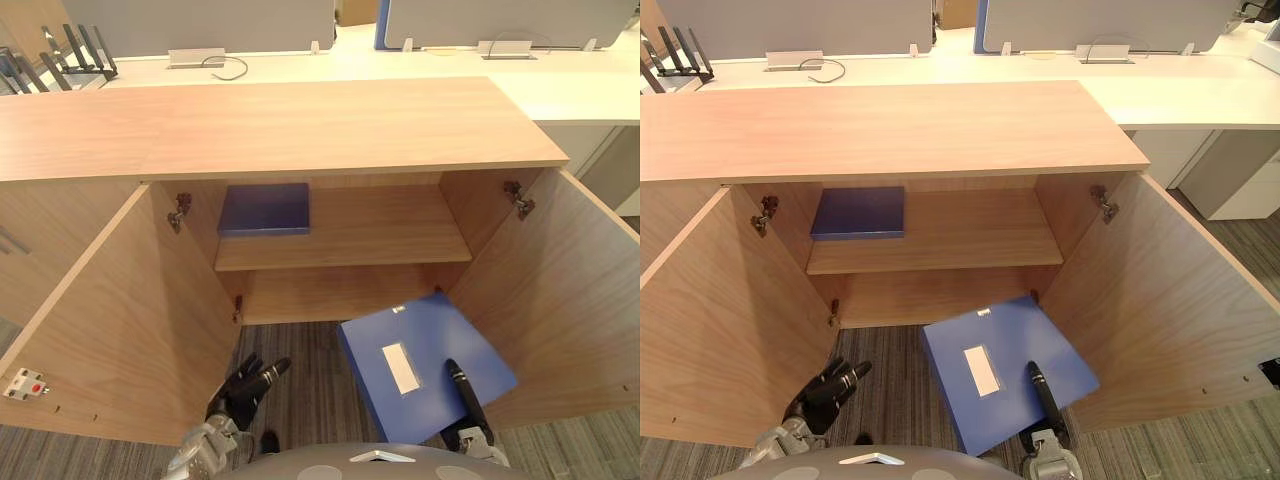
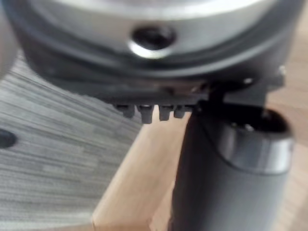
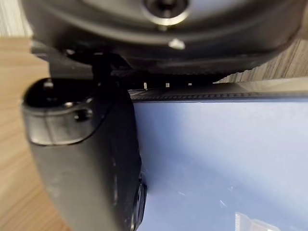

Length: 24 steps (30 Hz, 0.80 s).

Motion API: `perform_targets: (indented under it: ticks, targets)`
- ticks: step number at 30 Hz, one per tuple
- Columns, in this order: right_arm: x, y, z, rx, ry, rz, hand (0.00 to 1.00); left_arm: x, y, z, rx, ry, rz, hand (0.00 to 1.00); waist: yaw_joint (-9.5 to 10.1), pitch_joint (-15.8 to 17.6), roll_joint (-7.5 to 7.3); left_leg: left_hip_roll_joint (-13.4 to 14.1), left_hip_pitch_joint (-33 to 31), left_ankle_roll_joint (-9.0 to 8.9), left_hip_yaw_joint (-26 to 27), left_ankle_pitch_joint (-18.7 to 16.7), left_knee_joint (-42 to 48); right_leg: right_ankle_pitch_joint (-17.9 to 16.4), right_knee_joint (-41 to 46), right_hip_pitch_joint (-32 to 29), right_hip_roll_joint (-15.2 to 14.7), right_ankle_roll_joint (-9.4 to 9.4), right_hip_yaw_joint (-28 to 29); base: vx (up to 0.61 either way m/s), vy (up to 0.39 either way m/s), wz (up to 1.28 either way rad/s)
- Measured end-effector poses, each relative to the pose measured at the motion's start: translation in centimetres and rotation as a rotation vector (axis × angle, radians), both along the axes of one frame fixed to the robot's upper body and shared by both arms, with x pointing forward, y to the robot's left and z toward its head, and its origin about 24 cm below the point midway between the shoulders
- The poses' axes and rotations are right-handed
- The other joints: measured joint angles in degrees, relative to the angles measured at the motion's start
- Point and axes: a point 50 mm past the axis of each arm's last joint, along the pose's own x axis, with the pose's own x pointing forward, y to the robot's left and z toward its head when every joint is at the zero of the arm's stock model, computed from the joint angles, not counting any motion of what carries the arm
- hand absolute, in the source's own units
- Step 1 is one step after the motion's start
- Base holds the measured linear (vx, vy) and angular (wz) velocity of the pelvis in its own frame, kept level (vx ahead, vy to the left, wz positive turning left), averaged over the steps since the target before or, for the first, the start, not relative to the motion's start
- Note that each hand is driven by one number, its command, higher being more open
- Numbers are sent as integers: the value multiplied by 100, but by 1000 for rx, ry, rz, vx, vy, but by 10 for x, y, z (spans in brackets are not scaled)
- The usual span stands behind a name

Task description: Walk over to the cabinet, pick up the folder, carry it to the office cabinet, place the folder inside the office cabinet, then close the office cabinet door

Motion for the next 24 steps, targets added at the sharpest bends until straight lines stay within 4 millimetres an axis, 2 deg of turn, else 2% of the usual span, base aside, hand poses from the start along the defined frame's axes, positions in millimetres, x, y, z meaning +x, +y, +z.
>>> perform_targets:
  ticks: [2, 7, 12, 15, 19, 20, 22, 23, 24]
  targets:
    - [-1, 7, -2, 25, 24, -23, 0, -7, 0, -5, 32, 60, 19, 100, 0, 6, -9, 1, 44, 0, 19, -5, 1, -2, -1, 37, 0, 2, 8, 37, -1, -5]
    - [7, 23, -4, 63, 30, -2, 0, -11, 3, -8, 87, 115, 59, 100, 41, 70, -14, -5, 118, 3, 55, -9, -4, -6, 40, 76, -8, 6, 35, -20, 8, -3]
    - [8, 24, -6, 64, 78, -10, 0, -23, 2, -13, 151, 195, 50, 100, 97, 86, -27, -30, 132, 2, 50, -27, -6, -50, 119, 53, -33, 15, 25, -59, 16, 2]
    - [2, 27, -8, 86, 114, -56, 0, -30, 4, -15, 179, 242, 97, 100, 154, 172, -93, -110, 244, 48, 1, -23, -6, -370, 574, -2, -105, 20, -27, -50, 1, 14]
    - [7, 30, -7, 94, 111, -109, 0, -34, 7, -16, 247, 281, 88, 100, 181, 243, -216, -280, 449, 114, 152, -80, -6, -712, 1277, -210, -267, 55, 106, -21, 3, -14]
    - [12, 31, -6, 87, 109, -108, 0, -35, 8, -16, 258, 292, 102, 100, 210, 271, -215, -291, 516, 113, 268, -103, -6, -781, 1430, -284, -320, 2, 54, -25, 6, -41]
    - [19, 32, -4, 80, 100, -108, 0, -36, 9, -15, 254, 296, 155, 100, 293, 311, -251, -289, 560, 94, 438, -135, -6, -818, 1659, -443, -562, -64, -494, -22, 17, -48]
    - [23, 34, -3, 79, 92, -112, 0, -36, 11, -15, 260, 300, 174, 100, 346, 366, -238, -259, 621, 65, 550, -166, -6, -740, 1707, -468, -679, 6, -761, 13, 1, -41]
    - [28, 37, -3, 83, 84, -109, 0, -38, 12, -15, 266, 307, 179, 100, 348, 363, -248, -183, 654, 33, 580, -184, -6, -691, 1706, -464, -615, 84, -785, 18, -3, -35]
